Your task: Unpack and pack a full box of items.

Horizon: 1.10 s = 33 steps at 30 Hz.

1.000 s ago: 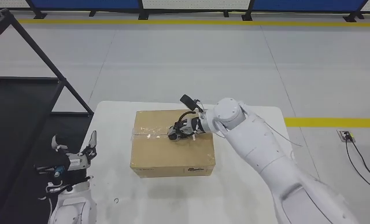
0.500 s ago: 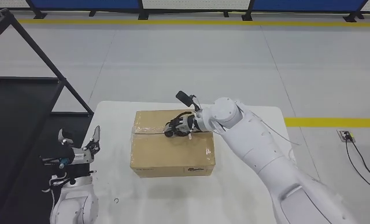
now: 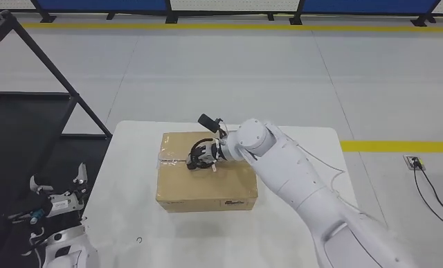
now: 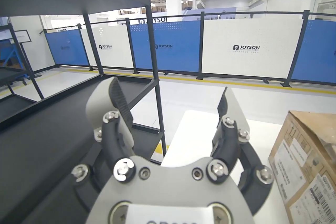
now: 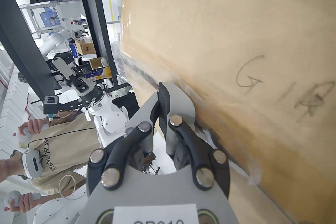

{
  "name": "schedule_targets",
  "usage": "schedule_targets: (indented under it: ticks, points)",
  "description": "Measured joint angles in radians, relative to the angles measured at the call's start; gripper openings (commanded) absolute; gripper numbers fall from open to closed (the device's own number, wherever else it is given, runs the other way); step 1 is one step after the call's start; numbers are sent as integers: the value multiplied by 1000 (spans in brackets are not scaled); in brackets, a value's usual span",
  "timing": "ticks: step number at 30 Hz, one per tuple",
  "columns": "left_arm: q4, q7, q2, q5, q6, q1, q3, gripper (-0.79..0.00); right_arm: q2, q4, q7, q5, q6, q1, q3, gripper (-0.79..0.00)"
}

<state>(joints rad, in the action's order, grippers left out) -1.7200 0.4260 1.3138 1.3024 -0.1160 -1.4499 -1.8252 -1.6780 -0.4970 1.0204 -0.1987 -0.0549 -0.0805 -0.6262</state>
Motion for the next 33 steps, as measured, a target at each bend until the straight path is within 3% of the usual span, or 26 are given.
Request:
schedule_targets:
  ticks: [16,22,33]
  points:
    - [2,58,3,-46,-4,-53,-52,-95,-132,111,-81,-41,22,48,39,-785]
    - [4,108,6,-75,6,-75,-71,-65,-180,164,-122,-35,31,61,52,-785]
    - [23,151,7,-66,46,-89,-78,-68,-227,265,-137,-54,34,81,32,-785]
